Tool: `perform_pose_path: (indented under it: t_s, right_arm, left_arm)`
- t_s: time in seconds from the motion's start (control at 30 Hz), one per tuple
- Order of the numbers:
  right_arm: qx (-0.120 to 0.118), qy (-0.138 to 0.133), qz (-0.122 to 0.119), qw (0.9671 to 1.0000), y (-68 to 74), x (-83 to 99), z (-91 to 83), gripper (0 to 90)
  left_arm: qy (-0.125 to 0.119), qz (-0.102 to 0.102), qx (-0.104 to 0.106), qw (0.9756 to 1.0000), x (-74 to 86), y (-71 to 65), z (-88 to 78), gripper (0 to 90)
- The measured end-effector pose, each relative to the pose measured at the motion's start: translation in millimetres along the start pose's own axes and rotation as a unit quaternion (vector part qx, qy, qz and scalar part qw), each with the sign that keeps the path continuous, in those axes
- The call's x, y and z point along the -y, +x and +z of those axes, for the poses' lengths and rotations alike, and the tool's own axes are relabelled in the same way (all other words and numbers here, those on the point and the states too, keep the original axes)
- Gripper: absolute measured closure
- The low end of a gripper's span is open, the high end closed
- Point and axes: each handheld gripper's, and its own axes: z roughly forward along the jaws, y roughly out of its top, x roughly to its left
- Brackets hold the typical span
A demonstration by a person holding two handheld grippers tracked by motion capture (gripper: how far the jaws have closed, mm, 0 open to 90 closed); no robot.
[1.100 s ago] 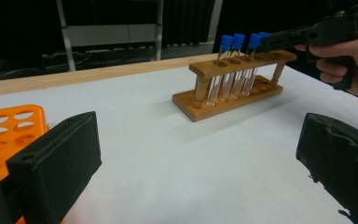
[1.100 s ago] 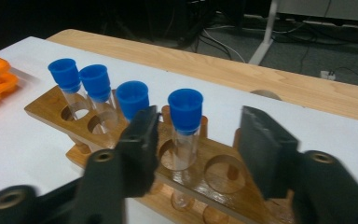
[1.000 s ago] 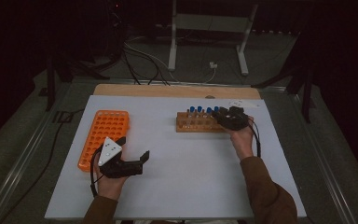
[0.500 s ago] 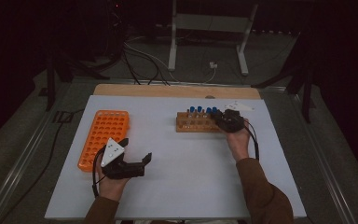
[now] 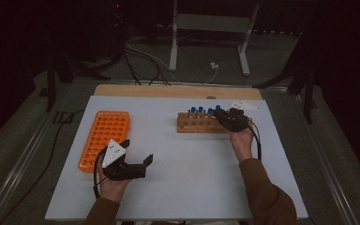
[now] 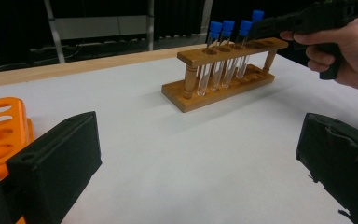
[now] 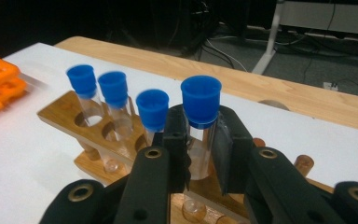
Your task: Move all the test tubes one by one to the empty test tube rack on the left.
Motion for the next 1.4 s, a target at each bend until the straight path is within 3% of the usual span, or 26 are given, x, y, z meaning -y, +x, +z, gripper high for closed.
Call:
perform_pose_path:
  t_s: [0.43, 0.73, 0.87, 1.13, 1.4]
  right_arm:
    - [0.004, -0.018, -0.01, 0.9998, -0.5, -14.1, -14.9, 76.5]
    - [-0.001, -0.047, -0.005, 0.9989, -2.2, -29.8, -33.8, 76.6]
    - [-0.004, -0.052, -0.016, 0.9985, -1.1, -37.0, -43.2, 76.5]
    - [-0.033, -0.053, -0.01, 0.998, 3.4, -36.8, -55.6, 76.5]
    - [-0.066, -0.039, -0.024, 0.9968, 22.2, -31.4, -57.1, 76.4]
  left_arm:
    - [0.008, -0.003, 0.009, 0.9999, 0.1, -3.0, 4.1, 0.7]
    - [0.018, 0.002, 0.021, 0.9996, -5.2, -9.5, 11.1, 0.8]
    - [0.016, 0.003, 0.026, 0.9995, -10.2, -13.3, 16.5, 0.8]
    - [0.011, 0.011, 0.034, 0.9993, -20.1, -22.8, 30.5, 1.0]
    - [0.016, 0.016, 0.043, 0.9988, -25.9, -32.3, 47.9, 1.4]
